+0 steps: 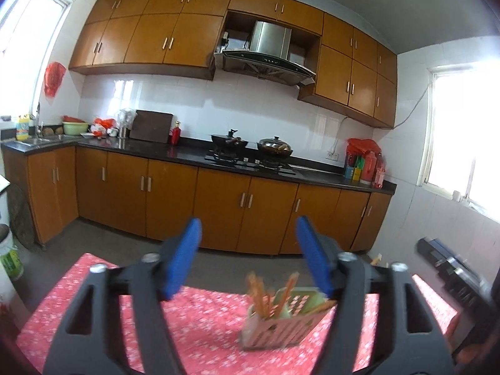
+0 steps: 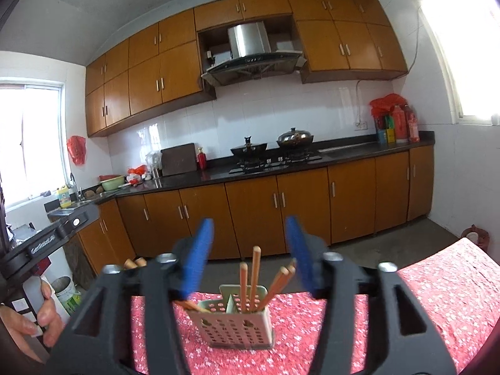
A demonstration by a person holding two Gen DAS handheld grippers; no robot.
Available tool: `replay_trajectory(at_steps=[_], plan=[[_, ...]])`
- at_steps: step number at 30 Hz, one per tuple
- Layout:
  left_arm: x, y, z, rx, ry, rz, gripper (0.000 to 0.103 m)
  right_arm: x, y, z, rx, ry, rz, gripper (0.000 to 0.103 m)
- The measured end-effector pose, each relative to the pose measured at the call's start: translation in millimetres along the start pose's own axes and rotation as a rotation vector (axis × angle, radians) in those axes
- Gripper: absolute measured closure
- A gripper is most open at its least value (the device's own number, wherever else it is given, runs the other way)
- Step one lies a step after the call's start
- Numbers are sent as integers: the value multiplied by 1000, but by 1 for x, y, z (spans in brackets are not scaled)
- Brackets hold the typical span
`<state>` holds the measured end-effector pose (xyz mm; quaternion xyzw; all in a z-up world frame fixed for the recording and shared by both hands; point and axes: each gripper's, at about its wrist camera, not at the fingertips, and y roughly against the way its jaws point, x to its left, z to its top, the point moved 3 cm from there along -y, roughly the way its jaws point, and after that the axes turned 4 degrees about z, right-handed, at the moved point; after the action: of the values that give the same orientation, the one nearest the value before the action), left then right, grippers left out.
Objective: Organize utensils
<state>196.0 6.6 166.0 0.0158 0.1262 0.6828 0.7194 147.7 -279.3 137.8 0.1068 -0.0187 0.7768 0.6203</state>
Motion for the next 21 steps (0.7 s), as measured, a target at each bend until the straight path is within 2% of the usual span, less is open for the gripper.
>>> replay_trajectory(at_steps=[3,5,6,13,21], plan=[[16,30,-16,-1,-19,12,5,2,25,-10,-6,2,-14,15],[24,49,-29,5,-34,20,4,4,38,-18,-11,-2,-15,4],[29,60,-38,11,-43,30,4,6,45,-23,-12,3,-17,3],[44,103,-98,69,-66,127,4,22,73,-68,38,56,-72,2],[40,132,-154,93,-139,178,4,30,95,-117,90,96,-103,2]])
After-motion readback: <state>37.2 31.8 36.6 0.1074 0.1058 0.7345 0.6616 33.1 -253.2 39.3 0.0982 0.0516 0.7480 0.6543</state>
